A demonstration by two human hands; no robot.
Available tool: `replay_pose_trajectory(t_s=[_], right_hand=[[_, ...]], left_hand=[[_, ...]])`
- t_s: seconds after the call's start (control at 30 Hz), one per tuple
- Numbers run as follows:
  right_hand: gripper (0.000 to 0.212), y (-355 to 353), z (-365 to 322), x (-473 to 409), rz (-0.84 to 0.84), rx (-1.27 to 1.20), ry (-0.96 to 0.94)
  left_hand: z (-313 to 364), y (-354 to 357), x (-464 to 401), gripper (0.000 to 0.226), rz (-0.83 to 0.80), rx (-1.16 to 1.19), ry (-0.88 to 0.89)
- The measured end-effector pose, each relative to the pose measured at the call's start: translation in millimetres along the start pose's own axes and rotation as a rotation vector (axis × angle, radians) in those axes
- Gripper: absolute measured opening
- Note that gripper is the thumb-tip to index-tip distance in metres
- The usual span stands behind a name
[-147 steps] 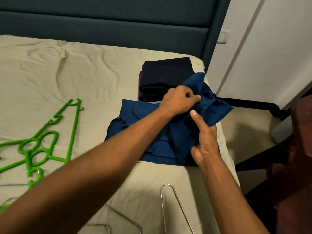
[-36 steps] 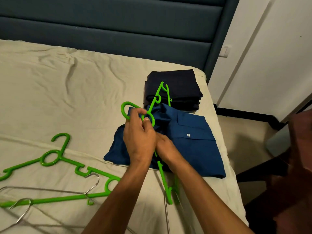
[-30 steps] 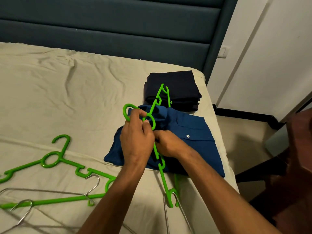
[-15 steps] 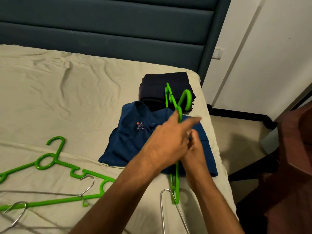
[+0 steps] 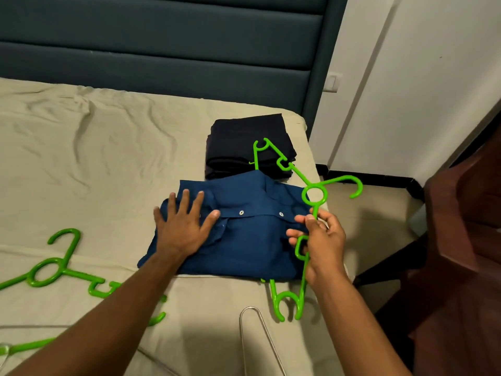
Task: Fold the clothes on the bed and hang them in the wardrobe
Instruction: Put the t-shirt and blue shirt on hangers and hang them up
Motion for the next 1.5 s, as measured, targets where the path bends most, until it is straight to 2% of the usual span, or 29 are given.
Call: replay_pose_trajectory(t_s=[0.1,0.27,0.43,0.6,0.83,0.93,1.03,1.1,1.17,1.3,1.5], right_hand=[[0.013,-7.7,15.8,-2.3,0.039,0.038,0.042],[0.02,-28.2,10.0,-10.7,0.204,0.045,-0.01],[0.02,-46.6,-4.7,-18.1,0.289,0.051,-0.046],[0.022,-72.4,2.7,-21.6,0.388,-0.06,0.059],[0.021,-85.9,5.3,-27.2,0.288,-0.065,0.137],[0.023,-87.6,6.2,-31.1,0.238,-0.064,0.162],[0.024,-82.8,5.7,-37.4,0.197,-0.061,0.152],[0.024,-80.8,5.5,-41.5,0.189,-0.064,0.153],[0.024,-82.6,4.4,-44.9,0.205,-0.047,0.158],[0.025,-98.1,-4.3,-50.3,0.251,-0.005,0.126],[0.025,-101.4,-3.6,-45.7,0.219,-0.025,0.139]], left_hand=[[-6.9,-6.3,-1.6,0.089,0.036,-0.002,-0.006],[-10.2,-3.0,1.3,0.091,0.06,-0.011,0.016],[-12.1,-0.9,1.9,0.091,0.117,-0.006,0.015],[-11.2,-1.2,2.9,0.094,0.12,-0.018,0.018],[-10.6,-4.8,0.7,0.093,0.119,-0.037,0.035],[-3.2,-18.1,4.1,0.09,0.202,0.048,0.027],[28.2,-35.8,13.7,0.08,0.307,0.072,0.154],[56.3,-33.0,19.6,0.078,0.279,0.028,0.277],[69.7,-14.9,19.9,0.082,0.179,-0.03,0.321],[49.4,16.8,9.8,0.097,0.062,-0.129,0.254],[48.3,19.1,6.5,0.093,0.025,-0.115,0.256]])
Point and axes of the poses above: each hand's wrist, its own x-axis away from the middle knuckle, its own y-axis out of the palm, z = x × y, the point moved 6 cm from there along -x, towards the middle knuckle, and after that the axes turned 4 degrees about -z, right-handed, at the moved point
